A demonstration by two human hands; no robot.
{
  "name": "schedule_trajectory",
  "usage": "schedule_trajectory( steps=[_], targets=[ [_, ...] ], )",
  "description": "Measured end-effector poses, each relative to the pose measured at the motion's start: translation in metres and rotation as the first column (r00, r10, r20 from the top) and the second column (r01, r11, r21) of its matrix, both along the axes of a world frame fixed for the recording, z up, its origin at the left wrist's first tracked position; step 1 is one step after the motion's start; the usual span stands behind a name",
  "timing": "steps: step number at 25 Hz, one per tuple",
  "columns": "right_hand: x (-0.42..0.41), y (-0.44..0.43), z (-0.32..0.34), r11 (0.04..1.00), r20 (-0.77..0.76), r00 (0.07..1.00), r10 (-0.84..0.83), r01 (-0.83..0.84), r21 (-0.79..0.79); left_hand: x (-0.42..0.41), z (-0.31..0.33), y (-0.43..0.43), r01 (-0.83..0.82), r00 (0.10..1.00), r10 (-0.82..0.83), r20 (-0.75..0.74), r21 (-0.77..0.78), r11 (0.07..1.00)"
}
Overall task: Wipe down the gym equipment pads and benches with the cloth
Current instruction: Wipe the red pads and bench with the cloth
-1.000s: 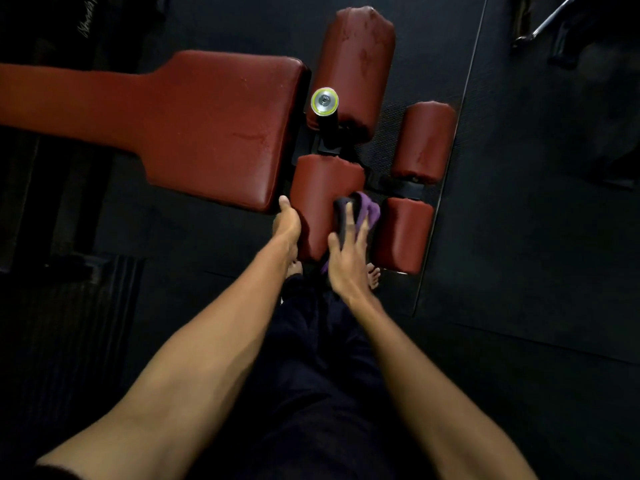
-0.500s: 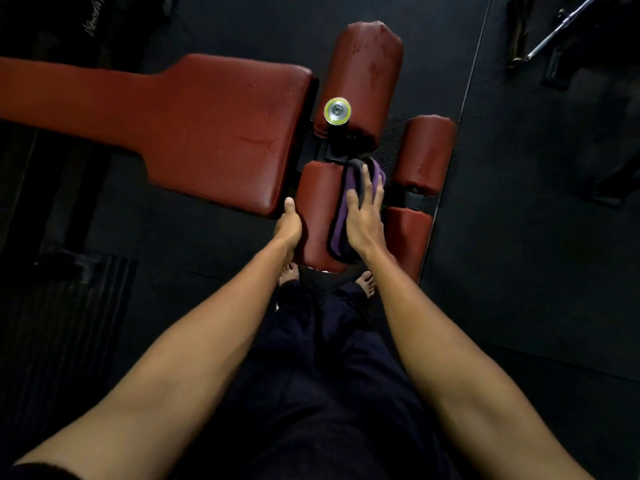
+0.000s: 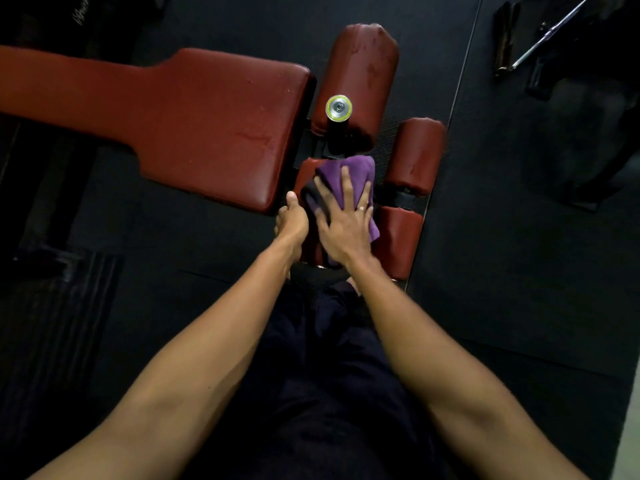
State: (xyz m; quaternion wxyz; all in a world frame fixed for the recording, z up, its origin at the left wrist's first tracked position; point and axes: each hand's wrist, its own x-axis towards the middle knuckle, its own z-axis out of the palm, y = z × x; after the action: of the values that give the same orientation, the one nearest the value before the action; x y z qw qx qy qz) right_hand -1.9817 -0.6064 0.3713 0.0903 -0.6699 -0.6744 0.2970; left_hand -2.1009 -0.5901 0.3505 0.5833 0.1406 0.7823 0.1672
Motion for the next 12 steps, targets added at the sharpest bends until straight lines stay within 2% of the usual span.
schedule_trajectory(
  steps=[2, 3, 4, 6, 7, 10, 12],
  targets=[
    [0.014, 0.026, 0.0, 0.969, -0.126, 0.966, -0.225, 0.208, -0.137, -0.01, 0.0, -0.001, -0.034, 0.993, 0.034, 0.112, -0.004, 0.999],
    [0.02, 0.031, 0.001, 0.917, -0.192, 0.911, -0.364, 0.314, -0.246, -0.015, 0.001, -0.002, -0.058, 0.984, 0.059, 0.166, -0.008, 0.998],
    [0.024, 0.029, 0.004, 0.869, -0.238, 0.86, -0.452, 0.364, -0.336, -0.019, 0.001, -0.002, -0.068, 0.977, 0.068, 0.201, -0.01, 0.998],
    [0.025, 0.007, 0.012, 0.836, -0.261, 0.832, -0.49, 0.363, -0.412, -0.02, 0.001, -0.002, -0.072, 0.969, 0.076, 0.236, -0.028, 0.997],
    [0.022, -0.008, 0.014, 0.838, -0.273, 0.832, -0.483, 0.349, -0.42, -0.016, 0.002, -0.002, -0.065, 0.98, 0.071, 0.188, -0.037, 0.997],
    [0.002, -0.062, 0.018, 0.895, -0.281, 0.877, -0.391, 0.291, -0.337, 0.014, 0.018, -0.009, 0.043, 0.981, -0.048, -0.187, -0.032, 0.999],
    [-0.004, -0.076, 0.016, 0.955, -0.209, 0.946, -0.247, 0.2, -0.221, 0.032, 0.03, -0.016, 0.111, 0.958, -0.115, -0.261, -0.029, 0.993]
  ],
)
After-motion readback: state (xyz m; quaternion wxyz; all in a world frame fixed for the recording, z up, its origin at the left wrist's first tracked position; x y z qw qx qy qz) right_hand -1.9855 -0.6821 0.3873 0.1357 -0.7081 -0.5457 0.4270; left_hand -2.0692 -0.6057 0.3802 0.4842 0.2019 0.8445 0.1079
